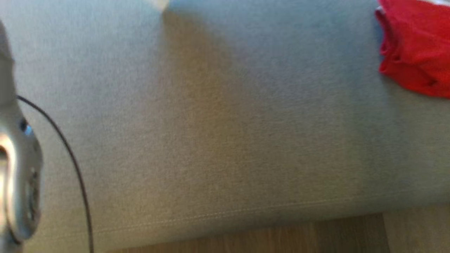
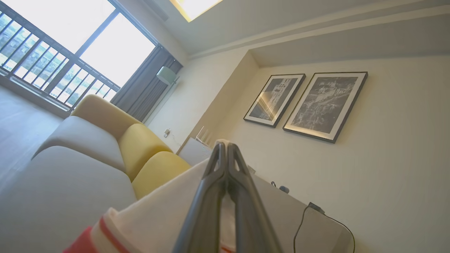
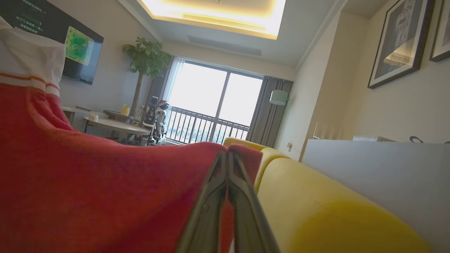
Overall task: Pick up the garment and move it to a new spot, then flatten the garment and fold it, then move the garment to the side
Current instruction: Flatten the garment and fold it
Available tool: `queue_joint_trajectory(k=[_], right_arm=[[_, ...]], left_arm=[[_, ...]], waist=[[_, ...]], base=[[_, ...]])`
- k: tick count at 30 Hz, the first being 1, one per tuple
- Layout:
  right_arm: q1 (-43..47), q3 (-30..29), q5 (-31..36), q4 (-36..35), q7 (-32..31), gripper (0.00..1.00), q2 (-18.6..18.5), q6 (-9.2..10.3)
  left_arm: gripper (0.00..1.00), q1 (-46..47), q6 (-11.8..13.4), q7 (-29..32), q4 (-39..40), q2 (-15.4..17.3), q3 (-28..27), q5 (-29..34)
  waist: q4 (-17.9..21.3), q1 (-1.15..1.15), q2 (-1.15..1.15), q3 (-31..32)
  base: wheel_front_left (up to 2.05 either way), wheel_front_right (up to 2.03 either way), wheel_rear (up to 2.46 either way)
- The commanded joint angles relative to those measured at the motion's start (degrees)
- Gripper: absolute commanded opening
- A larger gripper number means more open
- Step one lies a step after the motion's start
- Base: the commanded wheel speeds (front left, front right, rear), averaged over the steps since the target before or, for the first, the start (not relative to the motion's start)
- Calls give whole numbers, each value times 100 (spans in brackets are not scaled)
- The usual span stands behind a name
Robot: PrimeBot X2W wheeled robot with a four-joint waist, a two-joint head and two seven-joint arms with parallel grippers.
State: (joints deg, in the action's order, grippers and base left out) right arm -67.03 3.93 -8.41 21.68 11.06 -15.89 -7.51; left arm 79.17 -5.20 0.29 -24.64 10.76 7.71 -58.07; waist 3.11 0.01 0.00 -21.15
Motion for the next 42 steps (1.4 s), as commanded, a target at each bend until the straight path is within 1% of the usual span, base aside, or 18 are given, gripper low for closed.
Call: queue_joint_trajectory(k=[1,3,5,7,10,14,16,18,19,20,21,26,30,33,36,37,38,42], right_arm=[[254,45,32,-147,32,0,18,2],[695,109,23,-242,22,0,-68,2],[1319,182,-39,-394,-106,0,-137,2],[2045,203,-181,-598,-294,0,-182,2],[3241,135,-338,-1030,-617,0,-183,2],[4749,-75,-478,-1692,-1026,0,-16,2],[5361,-162,-556,-1958,-1191,0,150,2],[5844,-197,-597,-2102,-1370,0,272,2],[6047,-137,-594,-2143,-1496,26,269,2],[6229,-85,-580,-2180,-1632,71,248,2],[6378,-78,-579,-2217,-1756,100,237,2],[6657,-298,-591,-2569,-2001,100,268,2],[6356,-514,-457,-2668,-1956,100,463,2],[5882,-629,-266,-2324,-1958,100,695,2],[5348,-770,-47,-1730,-2021,100,928,2],[5168,-783,40,-1523,-2025,100,969,2],[5168,-783,40,-1523,-2025,100,969,2],[4495,-862,357,-747,-1920,100,1088,2]], left_arm=[[0,-191,-95,-11,175,226,-3,-102],[0,-710,-181,-7,396,311,113,-205],[0,-1461,-213,45,732,505,303,-234],[0,-2368,-222,54,1116,724,461,-284],[0,-3810,-226,-45,1585,1017,524,-411],[0,-5498,-227,-186,2007,1279,593,-498],[0,-6132,-227,-350,2114,1335,623,-480],[0,-6602,-227,-540,2098,1406,664,-324],[0,-6767,-225,-632,2054,1429,701,-215],[0,-6890,-212,-722,1992,1449,742,-88],[0,-6983,-177,-805,1913,1440,776,12],[0,-7117,58,-1140,1512,1381,903,499],[0,-7085,131,-1304,1277,1270,843,593],[0,-7020,149,-1389,1148,1204,796,681],[0,-6936,138,-1437,1047,1125,782,758],[0,-6915,127,-1448,1019,1091,785,774],[0,-6915,127,-1448,1019,1091,785,774],[0,-6857,88,-1476,927,1023,821,874]], waist=[[-212,-1,0,-266],[-294,-1,0,-284],[-351,-1,0,-262],[-395,-1,0,-217],[-430,-1,0,-145],[-408,-1,0,-73],[-381,-1,0,-32],[-347,-1,0,6],[-342,-1,0,23],[-342,-1,0,44],[-345,-1,0,67],[-348,-1,0,119],[-310,-1,0,89],[-312,-1,0,32],[-357,-1,0,-50],[-372,-1,0,-73],[-372,-1,0,-73],[-405,-1,0,-160]], base=[[0,0,0],[0,0,0],[0,0,0],[0,0,0],[0,0,0],[0,0,0],[0,0,0],[0,0,0],[0,0,0],[0,0,0],[0,0,0],[0,0,0],[0,0,0],[0,0,0],[0,0,0],[0,0,0],[0,0,0],[0,0,0]])
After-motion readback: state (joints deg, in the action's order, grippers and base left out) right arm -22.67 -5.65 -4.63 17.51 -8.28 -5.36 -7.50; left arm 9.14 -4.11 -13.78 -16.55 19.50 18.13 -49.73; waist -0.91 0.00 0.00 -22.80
